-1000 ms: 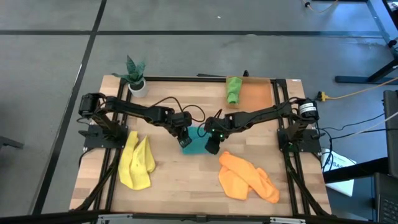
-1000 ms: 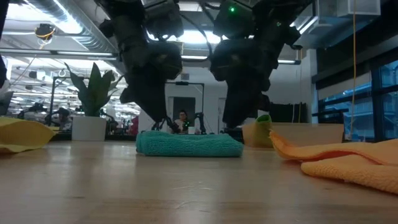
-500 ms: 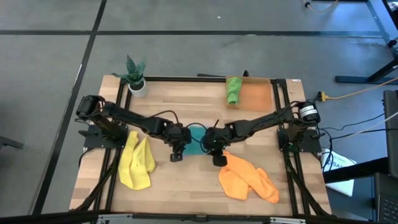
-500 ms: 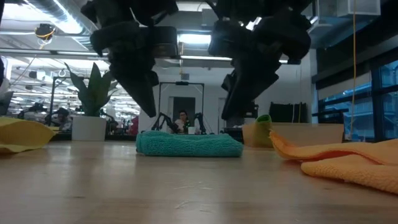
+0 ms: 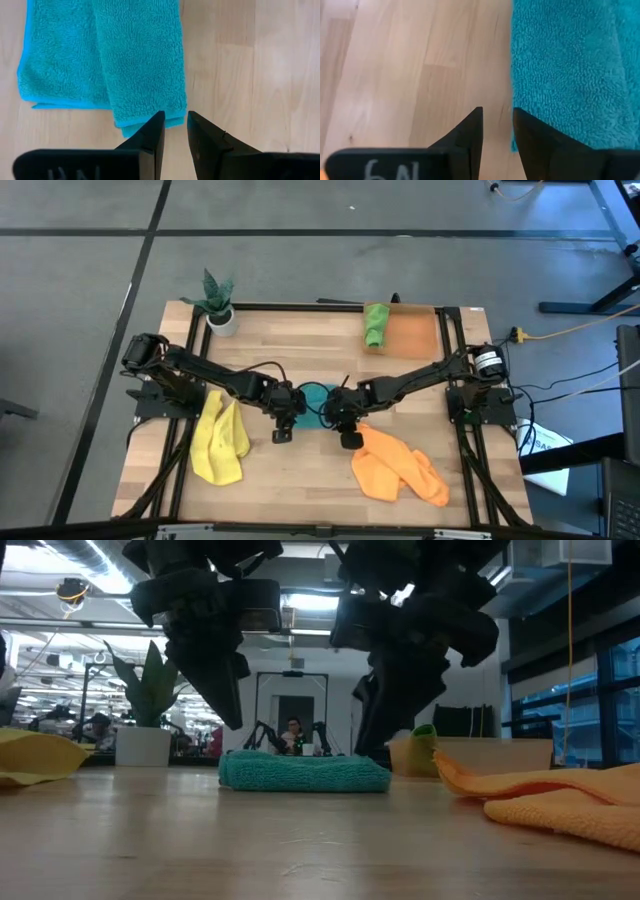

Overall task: Roll microfiber towels into tight, uniform cylinder then place into a basket
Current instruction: Fold the blue towel

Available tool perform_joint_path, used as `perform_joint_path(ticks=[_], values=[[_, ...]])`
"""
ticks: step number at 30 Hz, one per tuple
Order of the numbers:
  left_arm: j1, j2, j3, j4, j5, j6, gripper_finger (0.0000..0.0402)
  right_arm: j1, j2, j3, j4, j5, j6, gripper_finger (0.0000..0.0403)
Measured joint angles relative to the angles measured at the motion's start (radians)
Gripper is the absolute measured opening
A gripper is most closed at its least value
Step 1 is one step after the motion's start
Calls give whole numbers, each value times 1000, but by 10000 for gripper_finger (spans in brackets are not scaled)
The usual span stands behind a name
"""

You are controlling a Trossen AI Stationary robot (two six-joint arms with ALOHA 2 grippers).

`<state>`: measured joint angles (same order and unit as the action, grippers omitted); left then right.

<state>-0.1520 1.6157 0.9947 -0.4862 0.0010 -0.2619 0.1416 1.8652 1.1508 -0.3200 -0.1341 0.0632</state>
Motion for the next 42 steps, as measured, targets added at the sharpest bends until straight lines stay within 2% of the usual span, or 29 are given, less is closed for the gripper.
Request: perform_joint_path(ticks=[6,10,15,21,25,34,42], values=[[-7,-10,0,-10,0,-23,72,0,0,20,1,-23,6,68],[-23,-13,0,-80,13,-31,72,0,0,45,-4,-44,15,64],[-50,-14,0,-212,12,-72,72,0,0,92,-36,-44,9,91],[-76,-14,0,-242,2,-119,72,0,0,98,-77,-43,-2,146],[-103,-21,0,-270,-10,-154,72,1,0,88,-109,-24,-69,173],[-183,-67,-1,-410,-52,-258,72,-6,0,69,-98,-9,-94,181],[-214,-139,0,-412,-109,-351,72,-6,21,69,-79,-5,-207,181]])
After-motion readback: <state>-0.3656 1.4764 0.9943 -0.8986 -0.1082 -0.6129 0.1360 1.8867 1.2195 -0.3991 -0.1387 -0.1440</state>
